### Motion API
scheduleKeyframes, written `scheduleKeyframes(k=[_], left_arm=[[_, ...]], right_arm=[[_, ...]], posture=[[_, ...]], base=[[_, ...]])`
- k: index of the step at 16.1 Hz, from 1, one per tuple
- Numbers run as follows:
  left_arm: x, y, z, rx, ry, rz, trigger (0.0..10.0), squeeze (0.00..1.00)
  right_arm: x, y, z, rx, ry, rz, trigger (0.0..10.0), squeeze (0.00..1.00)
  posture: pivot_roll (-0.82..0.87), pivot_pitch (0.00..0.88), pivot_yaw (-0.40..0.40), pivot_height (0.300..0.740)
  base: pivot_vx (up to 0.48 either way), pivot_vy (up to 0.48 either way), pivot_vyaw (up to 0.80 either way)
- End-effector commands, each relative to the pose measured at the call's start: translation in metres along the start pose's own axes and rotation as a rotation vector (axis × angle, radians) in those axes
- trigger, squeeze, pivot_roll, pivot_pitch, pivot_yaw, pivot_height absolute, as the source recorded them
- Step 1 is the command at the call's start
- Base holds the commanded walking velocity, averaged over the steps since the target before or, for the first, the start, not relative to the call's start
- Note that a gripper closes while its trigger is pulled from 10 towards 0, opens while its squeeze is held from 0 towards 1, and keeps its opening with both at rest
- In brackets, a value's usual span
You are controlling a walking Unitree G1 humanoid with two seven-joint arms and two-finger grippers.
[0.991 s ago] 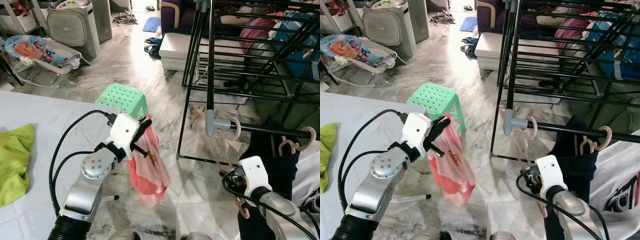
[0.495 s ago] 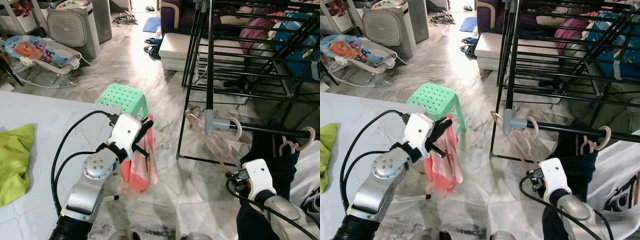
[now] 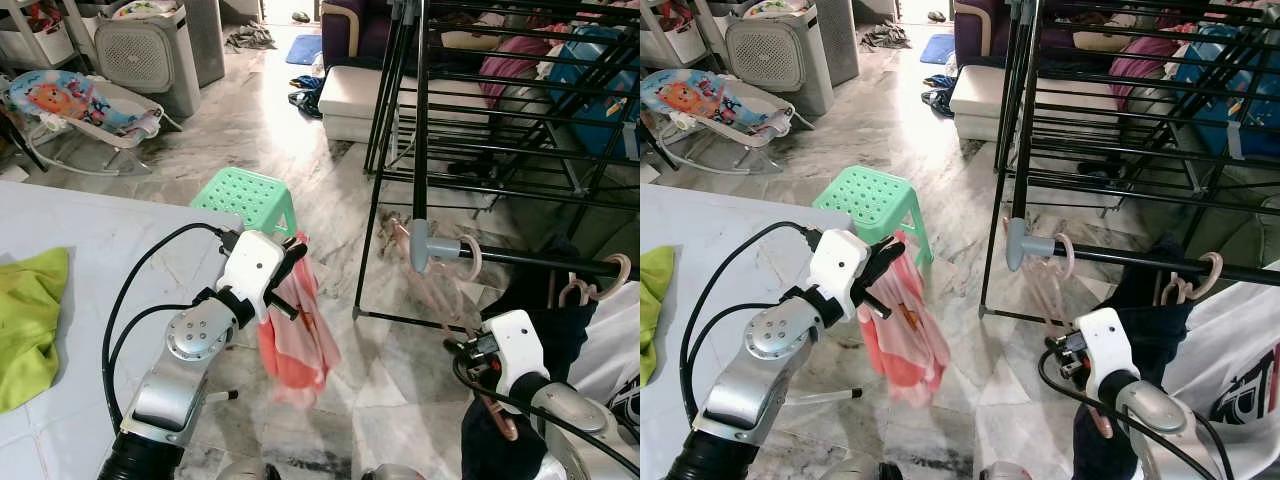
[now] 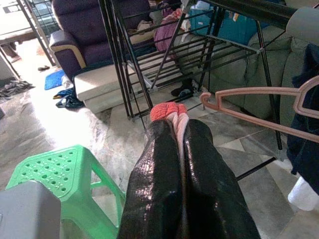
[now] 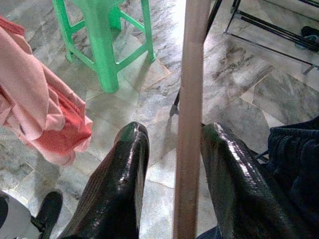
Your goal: Hang hanger
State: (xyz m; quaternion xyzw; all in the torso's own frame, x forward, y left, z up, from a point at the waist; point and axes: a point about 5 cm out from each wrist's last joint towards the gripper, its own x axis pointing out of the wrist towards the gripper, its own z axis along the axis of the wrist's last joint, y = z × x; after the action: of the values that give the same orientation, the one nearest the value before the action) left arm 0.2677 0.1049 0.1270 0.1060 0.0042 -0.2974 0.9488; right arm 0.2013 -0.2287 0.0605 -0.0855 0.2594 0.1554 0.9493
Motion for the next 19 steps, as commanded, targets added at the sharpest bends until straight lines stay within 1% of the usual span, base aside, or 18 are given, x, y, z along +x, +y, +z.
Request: scheduleKeyframes(k=[1,2,3,4,6,8,10,11,12,19], left_arm=[[-0.001,-0.001,0.0,0.015,0.008,-0.006,10.0,0.0],[-0.001,-0.001,0.0,0.014,0.009,-0.006,10.0,0.0],[-0.001,-0.002,-0.001,0.011,0.011,-0.009,10.0,0.0],[-0.001,-0.003,-0.001,0.011,0.012,-0.011,10.0,0.0],[-0.001,-0.004,-0.001,0.011,0.013,-0.014,10.0,0.0],[-0.001,-0.003,-0.002,0.013,0.015,-0.018,10.0,0.0],[0.0,-0.003,-0.002,0.018,0.014,-0.021,10.0,0.0],[0.0,-0.003,-0.002,0.019,0.014,-0.022,10.0,0.0],[0.001,-0.004,-0.002,0.02,0.012,-0.024,10.0,0.0],[0.001,-0.004,-0.002,0.019,0.014,-0.024,10.0,0.0]], right_arm=[[-0.003,-0.001,0.006,-0.018,-0.008,0.012,10.0,1.0],[-0.003,0.0,0.006,-0.014,-0.005,0.018,10.0,1.0],[-0.005,0.0,0.007,-0.01,-0.001,0.03,10.0,0.3],[-0.007,0.0,0.008,-0.007,0.001,0.039,10.0,0.0],[-0.01,0.001,0.008,-0.002,0.005,0.049,10.0,0.0],[-0.017,0.002,0.007,0.004,0.023,0.064,10.0,0.0],[-0.019,0.001,0.006,0.014,0.03,0.065,9.9,0.0],[-0.02,0.001,0.005,0.019,0.035,0.065,8.3,0.0],[-0.021,0.0,0.002,0.03,0.043,0.064,0.0,0.0],[-0.023,-0.006,0.005,0.052,0.035,0.039,0.0,0.0]], posture=[[-0.05,0.007,0.007,0.74],[-0.05,0.007,0.007,0.74],[-0.05,0.007,0.007,0.74],[-0.06,0.007,0.008,0.74],[-0.06,0.007,0.008,0.74],[-0.06,0.006,0.012,0.74],[-0.07,0.004,0.014,0.74],[-0.07,0.004,0.014,0.74],[-0.07,0.004,0.014,0.74],[-0.07,0.007,0.015,0.74]], base=[[0.0,0.0,0.0],[0.0,0.0,0.0],[0.0,0.0,0.0],[0.0,0.0,0.0],[0.0,0.0,0.0],[0.0,0.0,0.0],[0.0,0.0,0.0],[0.0,0.0,0.0],[0.0,0.0,0.0],[0.0,0.0,0.0]])
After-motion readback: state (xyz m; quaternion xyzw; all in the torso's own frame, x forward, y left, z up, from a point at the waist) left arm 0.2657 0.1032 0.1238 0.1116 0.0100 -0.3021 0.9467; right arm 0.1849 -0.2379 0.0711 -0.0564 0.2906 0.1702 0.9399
